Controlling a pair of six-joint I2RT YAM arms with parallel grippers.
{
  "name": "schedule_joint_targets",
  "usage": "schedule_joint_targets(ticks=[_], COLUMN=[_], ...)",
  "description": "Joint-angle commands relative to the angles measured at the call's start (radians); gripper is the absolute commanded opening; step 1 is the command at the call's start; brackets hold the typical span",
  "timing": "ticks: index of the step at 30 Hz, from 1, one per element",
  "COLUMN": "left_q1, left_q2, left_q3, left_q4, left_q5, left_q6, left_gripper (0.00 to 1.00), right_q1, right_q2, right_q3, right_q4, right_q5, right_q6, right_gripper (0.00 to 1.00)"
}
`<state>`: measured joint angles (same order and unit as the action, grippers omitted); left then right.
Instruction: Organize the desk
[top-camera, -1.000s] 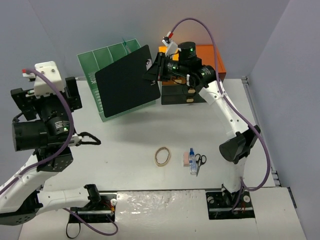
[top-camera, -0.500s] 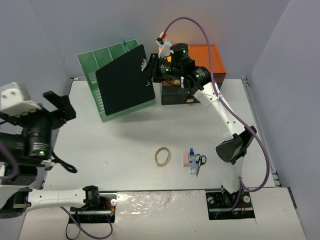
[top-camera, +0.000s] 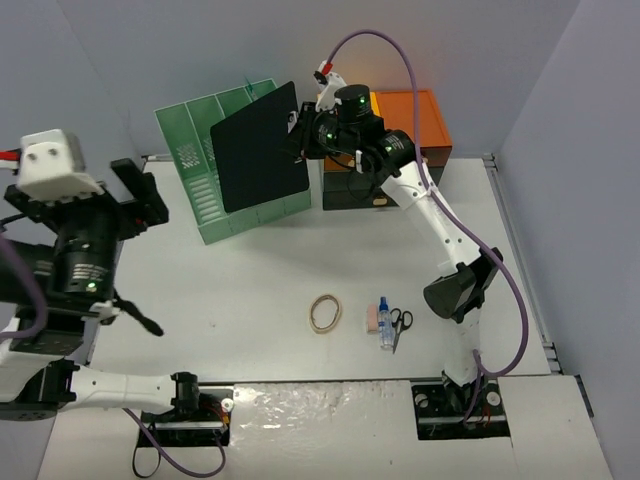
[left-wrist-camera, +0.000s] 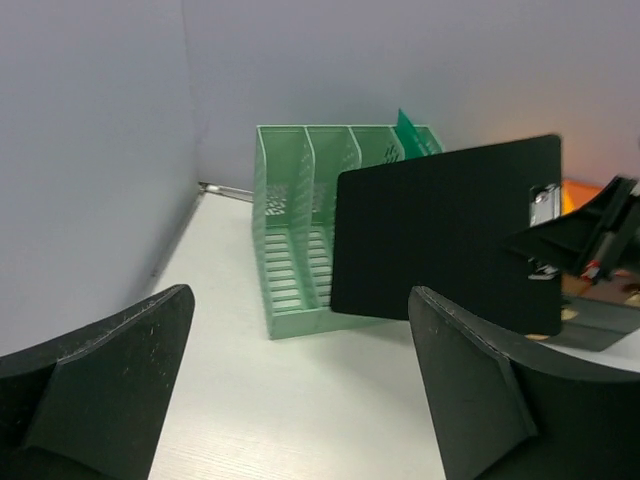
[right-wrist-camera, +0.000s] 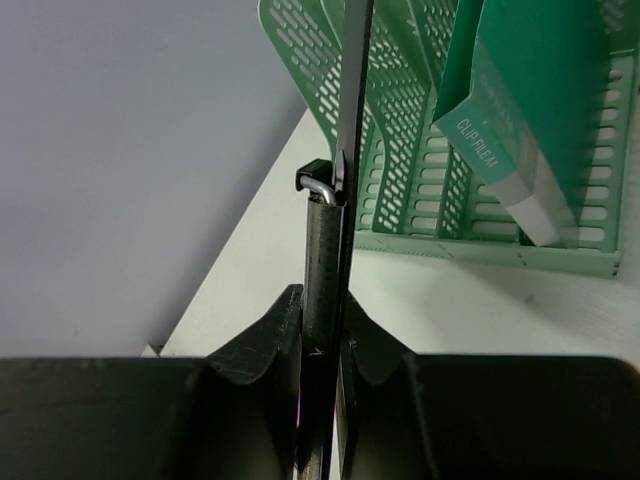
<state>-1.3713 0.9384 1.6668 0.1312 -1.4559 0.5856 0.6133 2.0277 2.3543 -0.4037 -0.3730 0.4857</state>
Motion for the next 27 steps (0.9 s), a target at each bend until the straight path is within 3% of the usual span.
schedule_joint_targets(ticks=[1, 5, 7, 16, 21, 27], left_q1=[0.113, 0.241, 0.301, 0.354, 0.353, 0.344], left_q2=[0.11, 0.181, 0.217, 0.269, 0.243, 0.219], left_q3=[0.064, 0.095, 0.134, 0.223, 0.12, 0.021], left_q4=[0.045, 0.209, 0.228, 0.215, 0.251, 0.466], left_q5=[-0.219, -0.153, -0.127, -0.116, -0.166, -0.206], left_q6=[0.243, 0.528, 0.567, 0.515, 0.49, 0.614], left_gripper=[0.86, 0.86, 0.87, 0.87, 0.88, 0.88], right_q1=[0.009, 0.011, 0.009, 0.011, 0.025, 0.07], right_q2=[-0.049, -0.059, -0.064, -0.086, -0.09, -0.063], right_q3=[0.052, 0.046, 0.043, 0.096, 0.101, 0.085], right_q4=[0.068, 0.041, 0.025, -0.009, -0.018, -0.018], right_q5=[0.078, 0.128, 0.144, 0.202, 0.258, 0.309], right_q6=[-0.051, -0.092, -0.11, -0.156, -0.202, -0.26], right_gripper=[0.0, 0.0, 0.0, 0.0, 0.0, 0.0])
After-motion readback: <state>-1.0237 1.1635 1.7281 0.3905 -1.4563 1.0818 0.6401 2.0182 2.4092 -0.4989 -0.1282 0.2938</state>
